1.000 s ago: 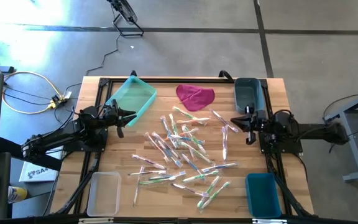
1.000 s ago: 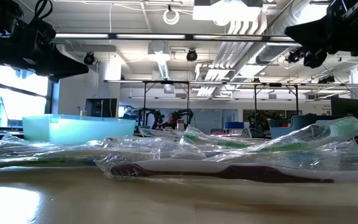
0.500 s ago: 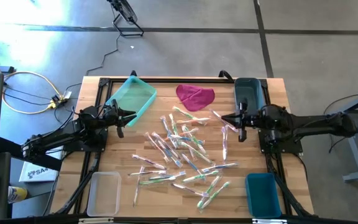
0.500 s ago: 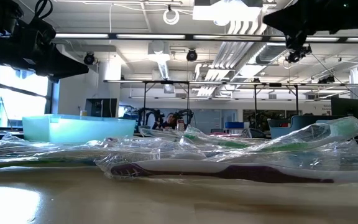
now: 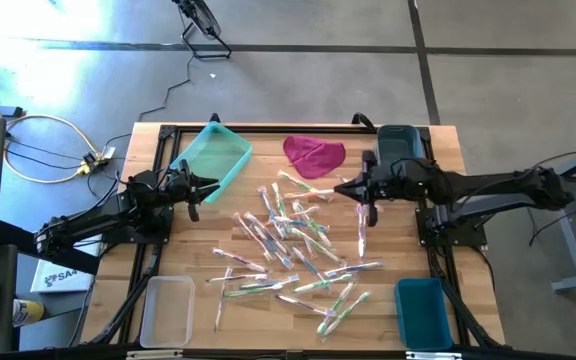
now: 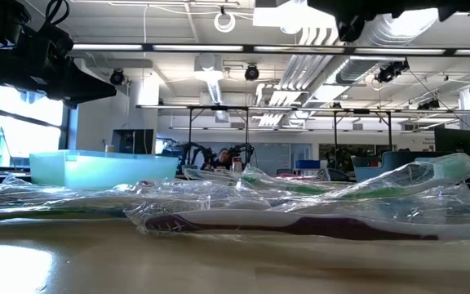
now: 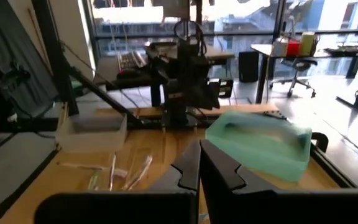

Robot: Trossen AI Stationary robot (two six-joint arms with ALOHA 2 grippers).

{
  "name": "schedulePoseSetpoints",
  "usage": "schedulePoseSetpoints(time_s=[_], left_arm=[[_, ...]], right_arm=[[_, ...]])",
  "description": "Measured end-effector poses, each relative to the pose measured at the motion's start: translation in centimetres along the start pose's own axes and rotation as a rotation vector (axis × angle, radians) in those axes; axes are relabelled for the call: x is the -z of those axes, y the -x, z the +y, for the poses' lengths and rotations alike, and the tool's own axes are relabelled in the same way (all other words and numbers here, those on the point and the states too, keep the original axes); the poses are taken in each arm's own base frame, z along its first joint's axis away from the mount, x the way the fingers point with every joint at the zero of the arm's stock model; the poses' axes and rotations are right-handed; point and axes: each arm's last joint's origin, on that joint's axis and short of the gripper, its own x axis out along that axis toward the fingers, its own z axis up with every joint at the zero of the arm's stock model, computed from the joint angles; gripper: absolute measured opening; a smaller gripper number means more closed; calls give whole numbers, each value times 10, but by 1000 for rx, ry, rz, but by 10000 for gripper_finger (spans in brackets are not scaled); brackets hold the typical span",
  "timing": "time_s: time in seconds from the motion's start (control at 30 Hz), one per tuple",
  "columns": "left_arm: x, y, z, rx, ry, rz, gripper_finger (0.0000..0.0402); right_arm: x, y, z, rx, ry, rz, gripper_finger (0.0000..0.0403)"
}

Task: Pick & Place Toothbrushes
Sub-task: Put the orange toothbrush to the transparent bin

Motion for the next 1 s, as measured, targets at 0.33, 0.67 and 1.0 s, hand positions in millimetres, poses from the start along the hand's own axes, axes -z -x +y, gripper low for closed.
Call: schedulePoseSetpoints(time_s=[0.33,0.67,1.0], left_arm=[[0,0,0,0,0,0,74],[0,0,0,0,0,0,74],[0,0,0,0,2,0,74]], right_arm=[[-7,-27,-2,10,-4,113,2],[-6,-28,-2,5,73,123,2],[-6,-28,-2,5,74,118,2]])
